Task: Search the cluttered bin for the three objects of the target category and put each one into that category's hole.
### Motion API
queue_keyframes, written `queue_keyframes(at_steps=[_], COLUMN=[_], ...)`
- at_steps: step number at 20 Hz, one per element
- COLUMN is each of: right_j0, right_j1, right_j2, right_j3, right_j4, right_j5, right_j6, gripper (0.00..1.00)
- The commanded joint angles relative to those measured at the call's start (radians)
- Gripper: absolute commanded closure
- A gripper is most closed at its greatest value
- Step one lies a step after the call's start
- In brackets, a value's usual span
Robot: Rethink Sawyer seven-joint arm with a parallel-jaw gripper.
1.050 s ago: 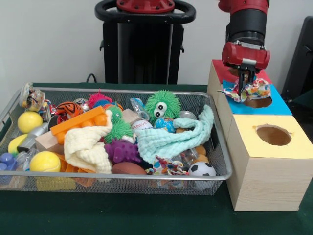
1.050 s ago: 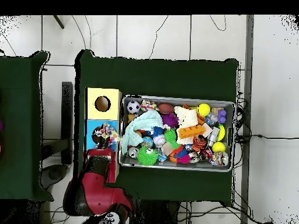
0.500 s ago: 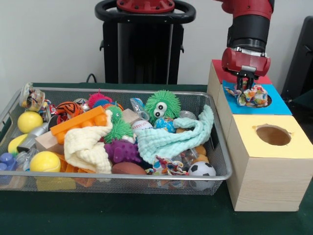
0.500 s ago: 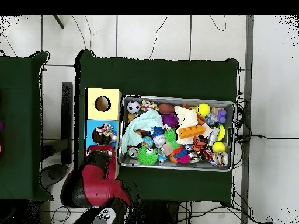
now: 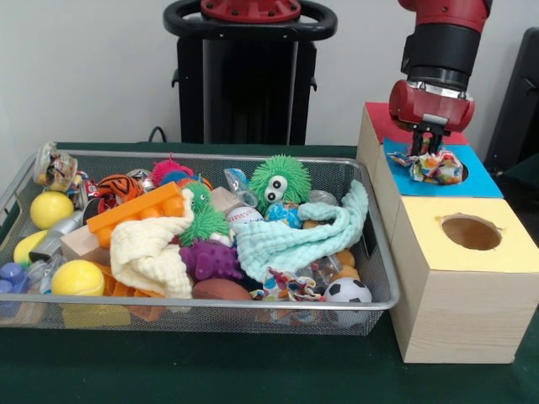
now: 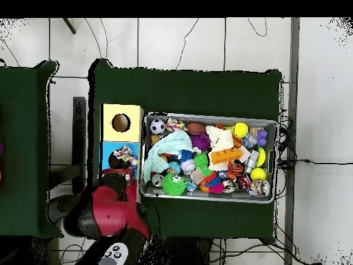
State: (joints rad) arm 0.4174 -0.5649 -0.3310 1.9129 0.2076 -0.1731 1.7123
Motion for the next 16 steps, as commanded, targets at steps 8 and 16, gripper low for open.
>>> queue_keyframes(at_steps=[8, 16], right_j0=[0.083, 0.131], right_j1=[-0.093, -0.074], right_j2=[-0.080, -0.131], right_j3=[-0.173, -0.228], right_j4=[-0.032, -0.026], right_j5=[0.408, 0.450], right_j6=[0.073, 0.142], gripper=[1.00, 1.00])
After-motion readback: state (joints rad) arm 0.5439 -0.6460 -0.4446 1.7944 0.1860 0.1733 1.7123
